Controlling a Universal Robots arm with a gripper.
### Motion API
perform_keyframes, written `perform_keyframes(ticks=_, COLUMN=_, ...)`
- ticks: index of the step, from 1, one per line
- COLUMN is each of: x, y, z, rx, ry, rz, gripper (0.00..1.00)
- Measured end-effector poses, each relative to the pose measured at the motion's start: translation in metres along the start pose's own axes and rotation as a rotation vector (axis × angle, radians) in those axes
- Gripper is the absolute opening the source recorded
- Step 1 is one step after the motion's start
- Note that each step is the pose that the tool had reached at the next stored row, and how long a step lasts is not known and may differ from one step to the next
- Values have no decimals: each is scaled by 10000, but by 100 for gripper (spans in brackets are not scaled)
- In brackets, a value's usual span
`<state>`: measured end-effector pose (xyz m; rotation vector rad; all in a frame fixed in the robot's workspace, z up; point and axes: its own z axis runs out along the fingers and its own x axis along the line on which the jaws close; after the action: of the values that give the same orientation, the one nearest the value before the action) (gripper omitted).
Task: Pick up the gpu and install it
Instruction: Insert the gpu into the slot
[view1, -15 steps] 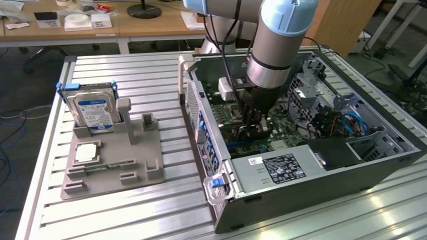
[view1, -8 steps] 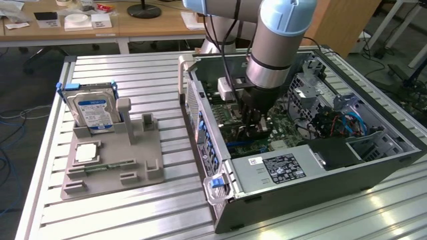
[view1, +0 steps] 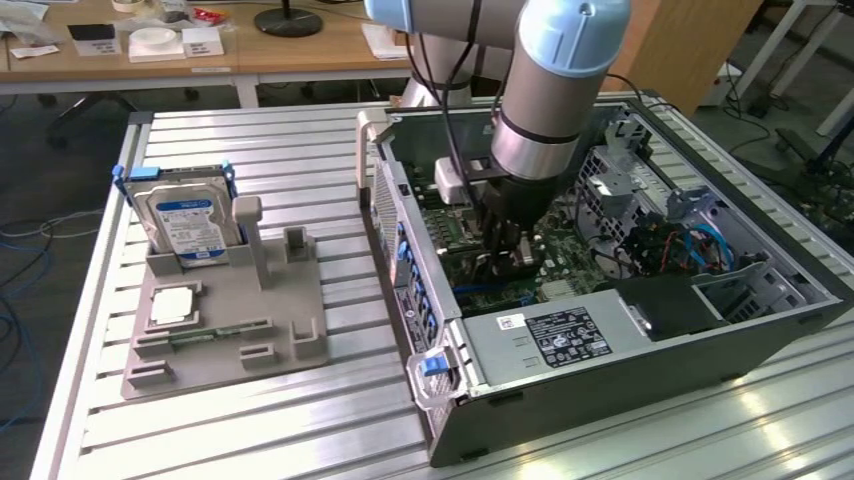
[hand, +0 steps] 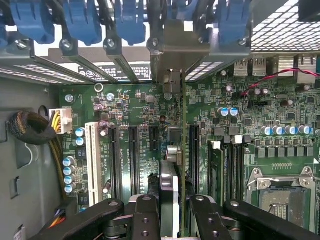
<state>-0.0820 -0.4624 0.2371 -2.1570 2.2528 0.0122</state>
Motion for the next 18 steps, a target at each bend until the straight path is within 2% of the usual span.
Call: perform_keyframes(ticks=18, x=-25, y=1, z=27, rx=-9, ry=1, rz=-1, gripper=28)
